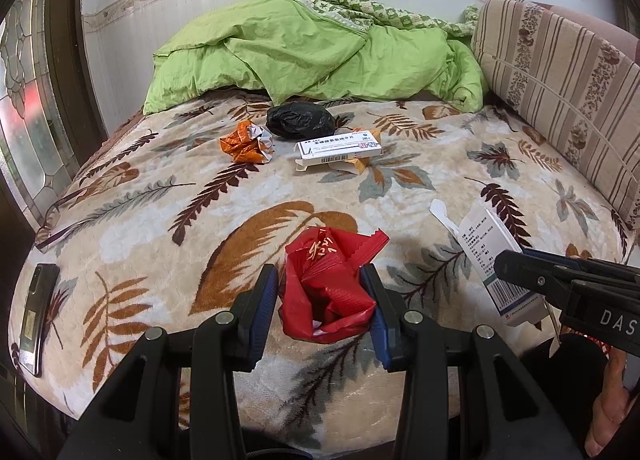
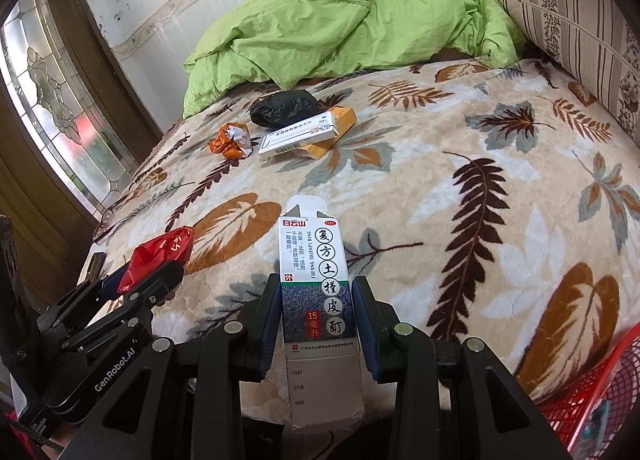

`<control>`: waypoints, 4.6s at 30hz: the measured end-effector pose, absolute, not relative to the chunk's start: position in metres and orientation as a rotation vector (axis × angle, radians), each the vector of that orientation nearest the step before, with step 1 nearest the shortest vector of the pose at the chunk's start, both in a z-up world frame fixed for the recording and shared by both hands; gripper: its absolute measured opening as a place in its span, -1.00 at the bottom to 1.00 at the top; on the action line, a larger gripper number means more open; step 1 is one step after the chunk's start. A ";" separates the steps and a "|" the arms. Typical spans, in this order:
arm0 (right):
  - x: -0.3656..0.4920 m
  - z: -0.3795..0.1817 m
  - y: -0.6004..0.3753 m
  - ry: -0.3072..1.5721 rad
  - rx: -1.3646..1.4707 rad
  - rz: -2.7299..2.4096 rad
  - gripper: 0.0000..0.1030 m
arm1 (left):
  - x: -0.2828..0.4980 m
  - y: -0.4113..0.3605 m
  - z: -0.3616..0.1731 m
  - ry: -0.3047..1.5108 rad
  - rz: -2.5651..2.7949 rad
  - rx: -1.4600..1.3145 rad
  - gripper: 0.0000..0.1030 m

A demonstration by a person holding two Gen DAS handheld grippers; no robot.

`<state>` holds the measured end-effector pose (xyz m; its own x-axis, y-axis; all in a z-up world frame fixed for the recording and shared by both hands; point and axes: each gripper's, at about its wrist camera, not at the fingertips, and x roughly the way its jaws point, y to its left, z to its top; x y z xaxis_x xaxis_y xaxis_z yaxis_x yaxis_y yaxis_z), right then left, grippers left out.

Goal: Collect trash
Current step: 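Lift the red wrapper and white box above the bed with both grippers, then carry both held items over the red mesh basket, then open both grippers over the basket to drop the items, then bring both open grippers back over the trash on the bed, then grasp the white blue-striped pill box with the right gripper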

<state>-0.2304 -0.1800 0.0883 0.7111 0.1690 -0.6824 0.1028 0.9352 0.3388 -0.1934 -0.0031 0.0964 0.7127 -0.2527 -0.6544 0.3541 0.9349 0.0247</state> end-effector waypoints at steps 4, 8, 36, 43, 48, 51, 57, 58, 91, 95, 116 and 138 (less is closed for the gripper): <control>-0.233 0.091 -0.181 0.787 0.386 0.041 -0.27 | -0.195 -0.004 0.099 0.696 -0.343 0.152 -0.21; -0.235 0.096 -0.180 0.781 0.386 0.047 -0.27 | -0.196 -0.003 0.101 0.695 -0.345 0.150 -0.21; -0.274 0.124 -0.215 0.728 0.463 -0.005 -0.27 | -0.206 -0.030 0.125 0.694 -0.505 0.116 -0.21; -0.320 0.131 -0.265 0.700 0.549 -0.118 -0.27 | -0.220 -0.071 0.138 0.711 -0.672 0.127 -0.21; -0.364 0.133 -0.307 0.678 0.607 -0.235 -0.27 | -0.241 -0.121 0.140 0.748 -0.828 0.176 -0.21; -0.397 0.135 -0.334 0.662 0.636 -0.322 -0.27 | -0.257 -0.154 0.143 0.771 -0.930 0.204 -0.21; -0.453 0.128 -0.373 0.643 0.698 -0.452 -0.27 | -0.294 -0.222 0.147 0.830 -1.125 0.262 -0.21; -0.461 0.127 -0.378 0.641 0.711 -0.467 -0.27 | -0.300 -0.230 0.147 0.838 -1.149 0.273 -0.21; -0.396 0.126 -0.356 0.676 0.653 -0.275 -0.07 | -0.236 -0.173 0.141 0.890 -0.947 0.142 0.16; -0.358 0.130 -0.338 0.700 0.610 -0.199 -0.06 | -0.208 -0.138 0.142 0.885 -0.859 0.090 0.16; -0.049 0.130 -0.210 0.856 0.306 0.151 0.00 | -0.075 0.048 0.121 0.860 -0.365 -0.120 0.16; 0.034 0.062 -0.161 1.099 0.208 0.419 0.35 | -0.017 0.095 0.101 0.877 -0.279 -0.177 0.17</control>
<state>0.0337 -0.1606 0.0624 0.3870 0.4279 -0.8168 -0.2253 0.9028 0.3663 -0.0168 0.0953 0.1010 0.6069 -0.3119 -0.7310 0.1674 0.9493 -0.2660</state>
